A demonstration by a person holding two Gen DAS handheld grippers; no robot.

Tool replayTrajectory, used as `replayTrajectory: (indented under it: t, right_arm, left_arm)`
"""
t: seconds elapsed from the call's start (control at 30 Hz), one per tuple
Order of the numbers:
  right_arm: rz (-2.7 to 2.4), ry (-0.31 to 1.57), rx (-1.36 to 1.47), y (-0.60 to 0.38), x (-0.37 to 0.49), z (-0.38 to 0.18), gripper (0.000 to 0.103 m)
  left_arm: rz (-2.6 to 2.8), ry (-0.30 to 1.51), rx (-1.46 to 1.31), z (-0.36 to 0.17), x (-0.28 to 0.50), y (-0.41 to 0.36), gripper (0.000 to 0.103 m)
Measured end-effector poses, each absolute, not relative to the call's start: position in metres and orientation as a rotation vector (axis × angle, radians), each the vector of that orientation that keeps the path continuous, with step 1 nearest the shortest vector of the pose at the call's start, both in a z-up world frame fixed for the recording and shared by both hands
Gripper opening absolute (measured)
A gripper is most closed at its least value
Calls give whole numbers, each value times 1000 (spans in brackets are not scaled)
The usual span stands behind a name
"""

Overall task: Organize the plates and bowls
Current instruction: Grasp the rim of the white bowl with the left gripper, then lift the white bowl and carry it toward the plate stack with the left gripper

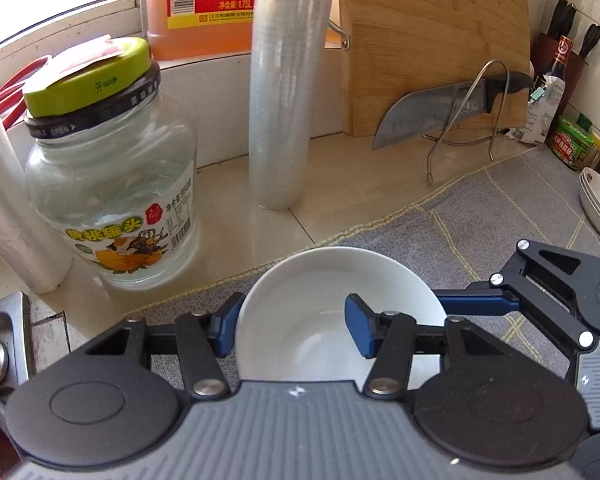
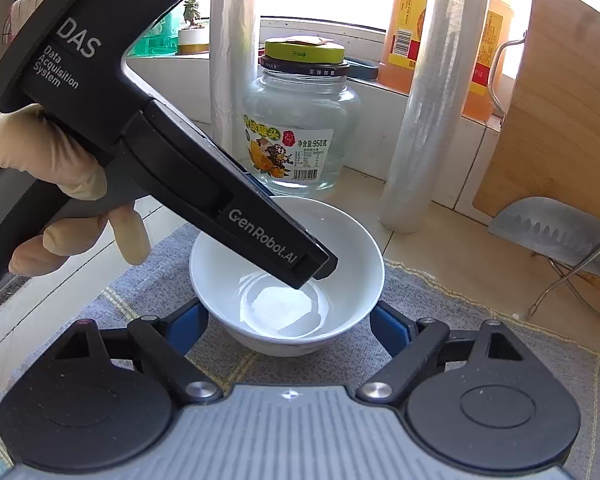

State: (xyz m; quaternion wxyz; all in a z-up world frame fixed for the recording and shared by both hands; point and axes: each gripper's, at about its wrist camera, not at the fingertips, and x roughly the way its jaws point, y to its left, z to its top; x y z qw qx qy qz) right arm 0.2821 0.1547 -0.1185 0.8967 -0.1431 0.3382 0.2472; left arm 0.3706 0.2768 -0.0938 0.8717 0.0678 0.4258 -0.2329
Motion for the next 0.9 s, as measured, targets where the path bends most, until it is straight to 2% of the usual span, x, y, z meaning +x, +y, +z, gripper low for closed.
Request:
replayTrajectory:
  t: [0.47, 0.9]
  right_arm:
    - [525, 714, -283, 152, 276, -108, 90]
    - [578, 714, -310, 129, 244, -74, 90]
  left_arm:
    - [-496, 883, 148, -86, 359, 276, 54]
    - [-472, 862, 113, -49, 317, 257, 54]
